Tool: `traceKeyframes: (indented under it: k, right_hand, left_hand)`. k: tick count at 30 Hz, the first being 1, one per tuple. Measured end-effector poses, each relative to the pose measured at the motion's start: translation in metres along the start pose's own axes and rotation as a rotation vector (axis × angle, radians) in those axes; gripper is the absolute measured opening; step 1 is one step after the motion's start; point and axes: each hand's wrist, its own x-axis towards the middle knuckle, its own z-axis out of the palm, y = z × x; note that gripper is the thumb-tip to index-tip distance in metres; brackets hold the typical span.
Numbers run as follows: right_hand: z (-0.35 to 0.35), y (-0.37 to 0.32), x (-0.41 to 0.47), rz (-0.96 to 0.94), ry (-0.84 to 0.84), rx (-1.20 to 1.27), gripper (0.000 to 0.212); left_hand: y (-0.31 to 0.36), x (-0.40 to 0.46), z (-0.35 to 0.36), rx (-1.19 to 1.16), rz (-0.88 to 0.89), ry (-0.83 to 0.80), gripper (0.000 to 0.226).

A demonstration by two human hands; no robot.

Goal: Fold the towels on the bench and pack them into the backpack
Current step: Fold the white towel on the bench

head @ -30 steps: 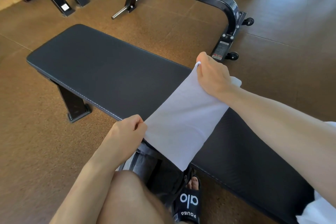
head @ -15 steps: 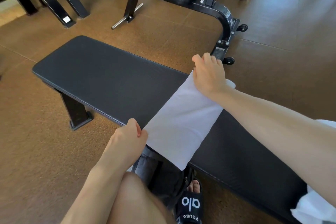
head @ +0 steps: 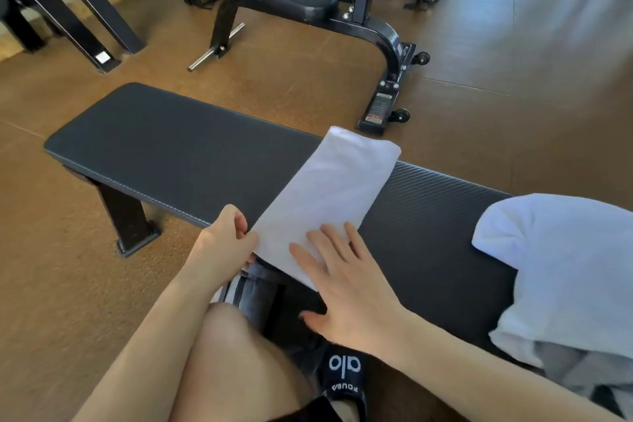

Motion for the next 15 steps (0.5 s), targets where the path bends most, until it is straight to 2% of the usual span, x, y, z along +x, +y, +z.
traceKeyframes:
  k: [4, 8, 12, 15]
  right_hand:
    - [0.005, 0.009, -0.001, -0.029, 0.058, -0.064, 0.060]
    - [-0.001, 0.024, -0.021, -0.024, 0.131, -0.073, 0.037]
    - [-0.006, 0.053, -0.061, -0.008, 0.152, -0.107, 0.033]
    - [-0.009, 0.072, -0.086, 0.042, 0.142, -0.131, 0.038]
  left_hand:
    - [0.003, -0.002, 0.000, 0.016, 0.021, -0.014, 0.006]
    - [0.016, -0.018, 0.008, 0.074, 0.023, -0.207, 0.008]
    - [0.036, -0.041, 0.028, 0.058, 0.010, -0.425, 0.012]
    - [0.052, -0.053, 0.038, 0.182, 0.060, -0.552, 0.021]
